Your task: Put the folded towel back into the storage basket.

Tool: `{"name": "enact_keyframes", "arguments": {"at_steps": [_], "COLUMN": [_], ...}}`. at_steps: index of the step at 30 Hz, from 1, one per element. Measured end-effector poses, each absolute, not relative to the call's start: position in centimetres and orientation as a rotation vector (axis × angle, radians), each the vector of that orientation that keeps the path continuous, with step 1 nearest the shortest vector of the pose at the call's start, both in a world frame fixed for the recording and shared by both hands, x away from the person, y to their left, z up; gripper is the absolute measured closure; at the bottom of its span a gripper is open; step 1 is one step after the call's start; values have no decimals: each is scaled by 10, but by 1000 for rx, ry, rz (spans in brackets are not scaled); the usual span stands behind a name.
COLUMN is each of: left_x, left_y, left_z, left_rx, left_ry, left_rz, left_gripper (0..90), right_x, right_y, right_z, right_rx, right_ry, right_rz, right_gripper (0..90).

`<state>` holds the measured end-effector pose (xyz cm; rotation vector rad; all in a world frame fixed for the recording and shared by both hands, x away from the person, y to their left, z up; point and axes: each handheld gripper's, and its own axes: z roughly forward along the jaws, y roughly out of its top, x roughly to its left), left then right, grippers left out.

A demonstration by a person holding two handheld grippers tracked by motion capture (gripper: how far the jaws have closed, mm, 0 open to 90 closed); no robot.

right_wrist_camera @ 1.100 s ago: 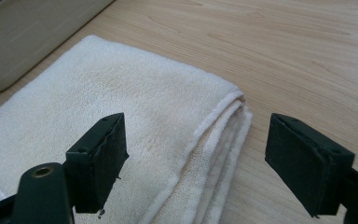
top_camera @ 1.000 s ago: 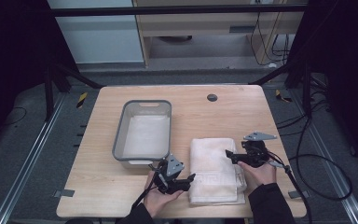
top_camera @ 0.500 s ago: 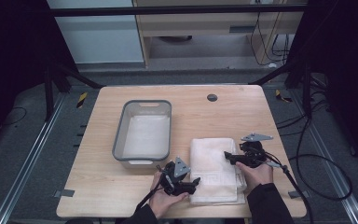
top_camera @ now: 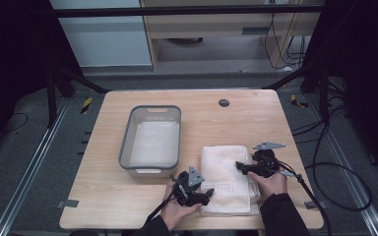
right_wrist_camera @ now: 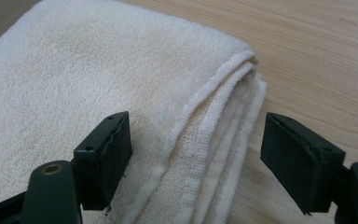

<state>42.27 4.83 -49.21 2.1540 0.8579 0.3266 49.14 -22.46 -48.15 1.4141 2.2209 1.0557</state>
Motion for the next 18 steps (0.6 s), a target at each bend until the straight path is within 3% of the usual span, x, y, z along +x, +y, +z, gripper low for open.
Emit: {"name": "enact_keyframes", "arguments": {"at_steps": [11, 18], "left_x": [429, 433], "left_y": [48, 49], "left_z": [-497, -498], "left_rx": [2160, 2154], "left_ry": [877, 888], "left_rz": [275, 203], "left_gripper": [331, 382], "right_x": [495, 497], "right_y": [-226, -226], "right_z": [-489, -491], "right_rx": [1488, 1532], "right_ry": [2237, 2263], "right_rz": [1075, 1086], "right_gripper": [255, 305]}}
